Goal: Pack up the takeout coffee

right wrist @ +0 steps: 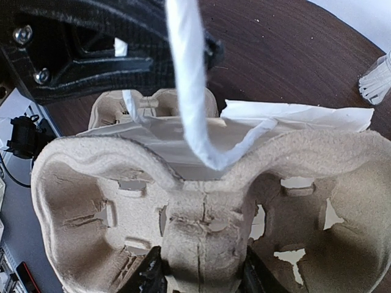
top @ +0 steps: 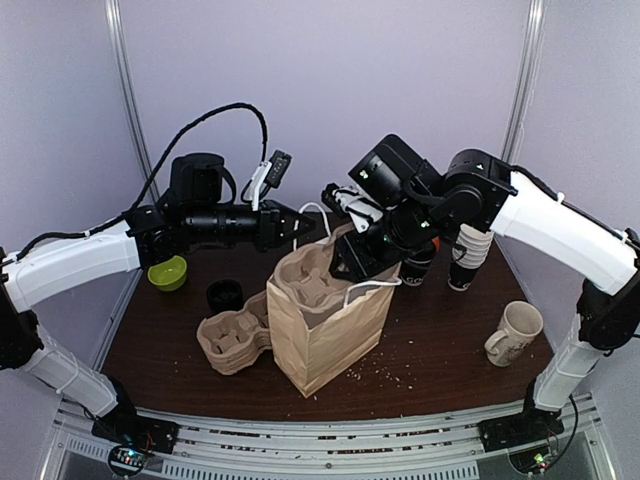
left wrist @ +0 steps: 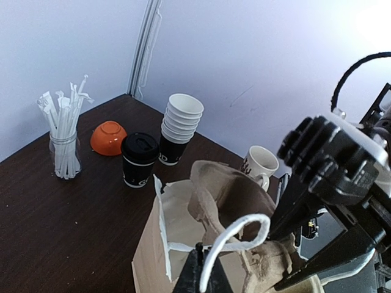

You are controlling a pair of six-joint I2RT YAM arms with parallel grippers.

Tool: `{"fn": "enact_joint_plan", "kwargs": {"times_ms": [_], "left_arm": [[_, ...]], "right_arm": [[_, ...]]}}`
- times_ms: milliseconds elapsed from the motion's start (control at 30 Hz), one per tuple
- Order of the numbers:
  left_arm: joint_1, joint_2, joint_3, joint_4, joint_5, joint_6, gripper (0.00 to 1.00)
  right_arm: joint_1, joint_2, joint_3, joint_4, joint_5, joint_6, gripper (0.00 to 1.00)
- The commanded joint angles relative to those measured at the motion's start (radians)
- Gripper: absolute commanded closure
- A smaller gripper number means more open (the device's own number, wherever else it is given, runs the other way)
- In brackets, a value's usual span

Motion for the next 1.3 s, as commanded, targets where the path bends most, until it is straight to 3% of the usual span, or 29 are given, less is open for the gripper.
{"fn": "enact_joint_plan", "kwargs": {"times_ms": [0,1267], "left_arm": [[-0.006,-0.034,-0.002,0.057,-0.053,-0.017,1.00],[-0.006,-0.046,-0.040,0.091,-0.042,-0.023,1.00]], "right_arm": [[0.012,0.011,-0.008,-0.006,-0.007,-0.001,0.63],[-0.055,-0.096,-0.149,0.093,0.049,0.074,0.64]]}}
